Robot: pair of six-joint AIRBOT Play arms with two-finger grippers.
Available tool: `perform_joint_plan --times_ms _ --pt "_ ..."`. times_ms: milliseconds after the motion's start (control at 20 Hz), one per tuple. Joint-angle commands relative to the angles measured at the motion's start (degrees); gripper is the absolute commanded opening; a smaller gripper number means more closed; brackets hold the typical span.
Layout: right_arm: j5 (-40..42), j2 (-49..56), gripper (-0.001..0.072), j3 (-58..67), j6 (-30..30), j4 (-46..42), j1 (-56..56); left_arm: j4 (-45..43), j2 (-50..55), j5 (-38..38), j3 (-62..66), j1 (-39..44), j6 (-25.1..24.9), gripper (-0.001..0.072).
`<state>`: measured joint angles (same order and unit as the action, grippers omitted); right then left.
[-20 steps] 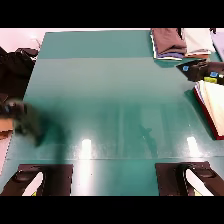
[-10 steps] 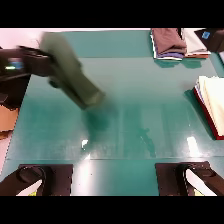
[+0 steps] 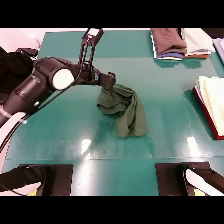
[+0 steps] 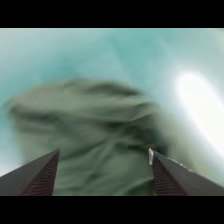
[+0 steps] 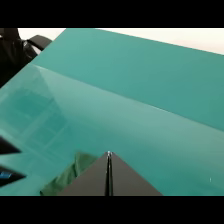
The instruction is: Fold the shirts.
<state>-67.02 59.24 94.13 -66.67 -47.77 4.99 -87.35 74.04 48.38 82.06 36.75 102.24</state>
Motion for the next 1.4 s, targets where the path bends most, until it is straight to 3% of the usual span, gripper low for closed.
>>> perform_joint_plan --times_ms 0,150,350,600,850,900,1000,1200,1350 --pt "-0.83 -0.63 0.0028 -1.4 0.0 -0.02 -0.02 2.36 5.4 3.5 -0.42 -8.04 0.35 0.0662" --pt "1.53 -2.45 0.0028 -5.75 0.02 0.0 -0.02 8.66 11.47 6.69 -0.59 -13.73 -0.76 0.0662" --pt "4.5 -4.9 0.0028 -11.5 0.02 0.04 -0.02 14.03 19.65 6.6 -0.7 -14.6 -0.83 0.0661" --pt "5.53 -4.68 0.0028 -13.16 0.0 0.24 -0.04 30.82 25.38 5.97 -0.7 -14.58 -10.25 0.0661" --pt "4.59 -3.65 0.0028 -13.16 -0.39 0.42 -0.02 29.46 25.49 6.08 -0.81 -13.68 -10.12 0.066" --pt "4.39 -3.65 0.0028 -13.16 -0.39 0.42 -0.02 29.44 25.49 6.12 -0.81 -13.7 -10.12 0.0581" --pt "2.47 -3.63 0.0028 -13.18 -0.39 -0.42 0.04 29.46 25.09 6.38 -0.74 -14.32 -10.25 0.0022" --pt "-6.64 -3.89 0.0028 -17.73 -0.46 -0.42 1.73 27.65 22.1 6.78 2.03 -16.94 -10.56 0.0025" --pt "-8.0 -5.51 0.0029 -31.17 -0.5 -0.48 4.24 24.04 19.56 6.78 3.65 -17.27 -11.3 0.0025"
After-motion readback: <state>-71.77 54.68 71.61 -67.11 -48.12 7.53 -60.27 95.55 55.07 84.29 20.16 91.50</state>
